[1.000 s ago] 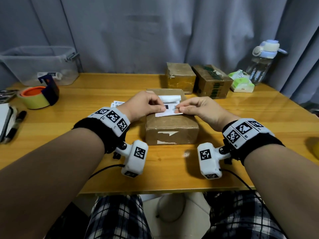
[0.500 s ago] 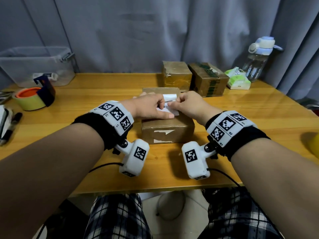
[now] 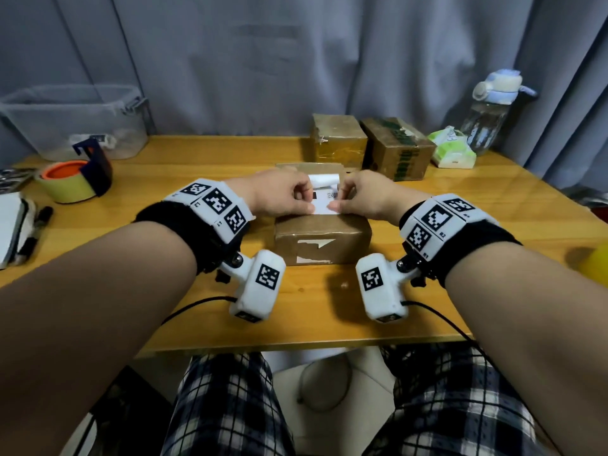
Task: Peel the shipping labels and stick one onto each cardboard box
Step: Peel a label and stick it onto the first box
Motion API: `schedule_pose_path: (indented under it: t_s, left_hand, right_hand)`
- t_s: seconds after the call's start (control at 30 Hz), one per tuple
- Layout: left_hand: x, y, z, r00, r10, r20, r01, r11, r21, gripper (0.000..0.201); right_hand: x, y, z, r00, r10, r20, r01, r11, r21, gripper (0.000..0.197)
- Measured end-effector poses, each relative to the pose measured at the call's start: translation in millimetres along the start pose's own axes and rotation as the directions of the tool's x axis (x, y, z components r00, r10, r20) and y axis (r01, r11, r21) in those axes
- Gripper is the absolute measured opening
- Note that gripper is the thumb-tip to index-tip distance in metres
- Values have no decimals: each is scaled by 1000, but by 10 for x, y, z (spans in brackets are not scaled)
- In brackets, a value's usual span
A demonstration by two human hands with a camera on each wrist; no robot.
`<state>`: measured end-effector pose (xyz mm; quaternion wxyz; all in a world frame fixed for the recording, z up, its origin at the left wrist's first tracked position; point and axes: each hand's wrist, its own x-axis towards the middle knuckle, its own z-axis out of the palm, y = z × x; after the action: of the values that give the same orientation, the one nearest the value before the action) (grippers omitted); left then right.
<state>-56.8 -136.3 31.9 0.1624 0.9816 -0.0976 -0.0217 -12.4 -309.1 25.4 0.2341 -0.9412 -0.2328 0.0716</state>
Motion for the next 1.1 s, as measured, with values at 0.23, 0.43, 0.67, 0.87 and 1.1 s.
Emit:
schedule_pose_path:
  t_s: [0.23,0.43,0.67,0.87,1.1]
  left_hand:
    - [-105,89,168,985,106,-137,-90,989,119,25]
    - [-272,-183,62,989,96,-111,-92,995,36,33]
    - [-282,-98,152,977,206,-60,-193,966,174,61]
    - [-364,-312,46,988,151,-31,-147,982,115,51]
    - [-202,-146,90,983,101,-153,-92,994,64,32]
  right_hand:
    - [-124,-39,44,970,-228,-83,228,974,-13,23]
    - [-203,152,-19,980,-174,-98,177,984,19,20]
    - [-129,-42,58,963,-270,-19,262,948,-182,28]
    - [-195,218,-54,977,-203,-62,202,979,-15,21]
    - [-188,120,7,962,-262,-71,252,959,-130,21]
